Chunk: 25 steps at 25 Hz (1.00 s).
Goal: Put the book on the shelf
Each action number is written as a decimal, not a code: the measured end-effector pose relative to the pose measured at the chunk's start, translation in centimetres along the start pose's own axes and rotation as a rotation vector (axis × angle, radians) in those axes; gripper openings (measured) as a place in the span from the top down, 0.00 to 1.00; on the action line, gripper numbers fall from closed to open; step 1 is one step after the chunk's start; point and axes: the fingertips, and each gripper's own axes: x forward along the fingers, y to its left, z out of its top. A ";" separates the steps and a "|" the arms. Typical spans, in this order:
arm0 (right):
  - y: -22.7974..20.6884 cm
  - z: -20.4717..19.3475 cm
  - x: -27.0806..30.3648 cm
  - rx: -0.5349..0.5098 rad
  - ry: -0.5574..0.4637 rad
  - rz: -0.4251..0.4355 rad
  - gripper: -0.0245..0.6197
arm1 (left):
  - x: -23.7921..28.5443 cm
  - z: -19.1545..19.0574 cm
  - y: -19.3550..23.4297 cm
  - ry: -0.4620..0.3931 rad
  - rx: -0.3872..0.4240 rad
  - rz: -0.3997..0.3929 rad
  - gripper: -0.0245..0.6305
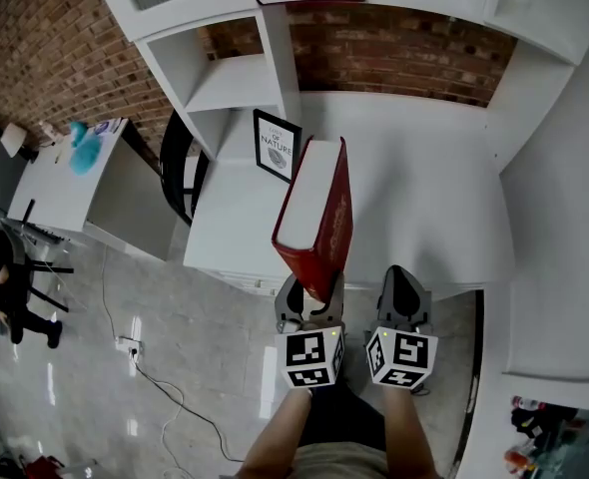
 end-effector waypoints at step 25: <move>-1.0 1.5 9.2 -0.007 0.020 -0.044 0.94 | 9.6 2.2 1.2 0.025 0.029 -0.074 0.59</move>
